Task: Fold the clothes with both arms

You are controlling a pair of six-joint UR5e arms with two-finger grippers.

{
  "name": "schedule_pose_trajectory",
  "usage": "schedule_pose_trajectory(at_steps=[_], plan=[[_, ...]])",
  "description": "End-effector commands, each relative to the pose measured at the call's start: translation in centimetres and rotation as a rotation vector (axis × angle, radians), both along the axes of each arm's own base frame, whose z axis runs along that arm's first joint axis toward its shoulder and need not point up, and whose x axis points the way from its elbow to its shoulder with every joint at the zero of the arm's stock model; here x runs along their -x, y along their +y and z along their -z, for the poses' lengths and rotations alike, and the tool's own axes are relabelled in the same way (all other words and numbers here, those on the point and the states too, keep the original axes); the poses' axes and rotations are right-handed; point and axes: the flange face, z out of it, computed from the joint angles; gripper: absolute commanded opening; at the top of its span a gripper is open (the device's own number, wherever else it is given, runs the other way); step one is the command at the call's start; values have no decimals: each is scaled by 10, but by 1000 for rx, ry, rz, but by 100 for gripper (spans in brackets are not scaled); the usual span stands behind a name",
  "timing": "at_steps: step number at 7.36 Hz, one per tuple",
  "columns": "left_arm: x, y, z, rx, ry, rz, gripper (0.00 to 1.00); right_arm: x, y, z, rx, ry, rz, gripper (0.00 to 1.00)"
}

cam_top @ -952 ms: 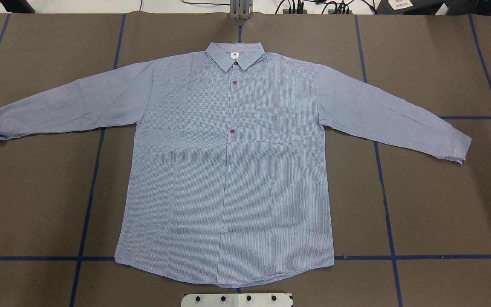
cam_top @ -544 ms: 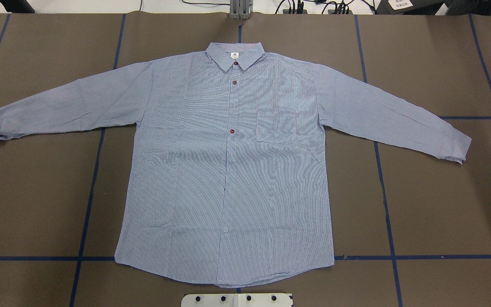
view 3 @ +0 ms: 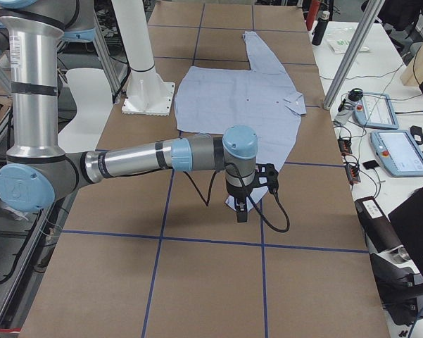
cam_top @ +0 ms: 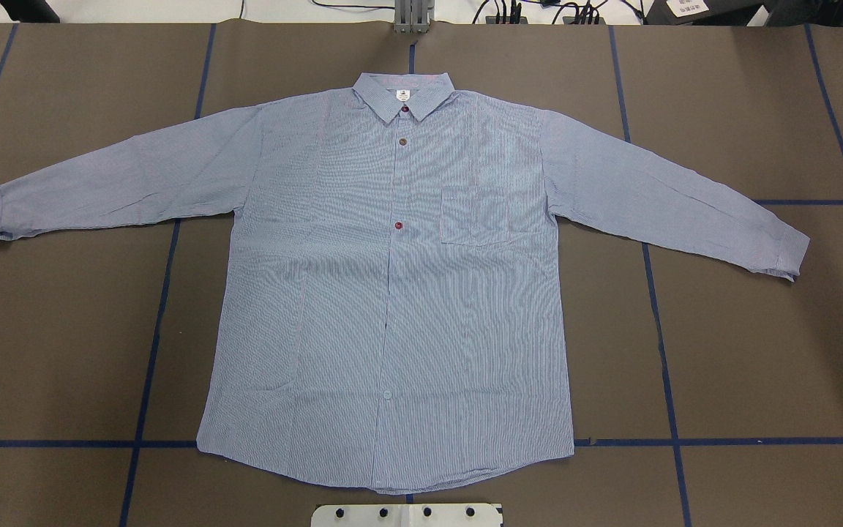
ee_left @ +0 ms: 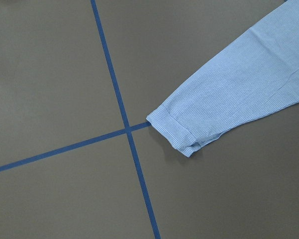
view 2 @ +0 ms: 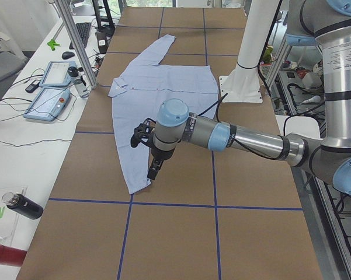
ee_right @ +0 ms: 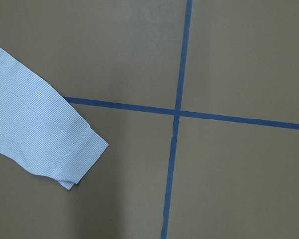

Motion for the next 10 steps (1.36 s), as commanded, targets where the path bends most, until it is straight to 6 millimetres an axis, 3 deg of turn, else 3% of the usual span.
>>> schedule_pose_trajectory(at_steps=[1, 4, 6, 7, 9, 10], plan=[[0, -19, 8, -9, -1, 13, 100, 11, -4, 28, -91, -45, 20, 100], [1, -20, 9, -29, -7, 11, 100, 72, -17, 19, -14, -86, -37, 100], [0, -18, 7, -27, -6, 10, 100, 127, -15, 19, -21, -89, -36, 100], [0, -17, 7, -29, -7, 8, 100, 141, -12, 9, -13, -91, -47, 100], [1, -15, 8, -32, -5, 6, 100, 170, -6, -36, -34, -124, -73, 99], [0, -14, 9, -34, -5, 4, 100, 189, -3, -48, -49, -130, -108, 99]])
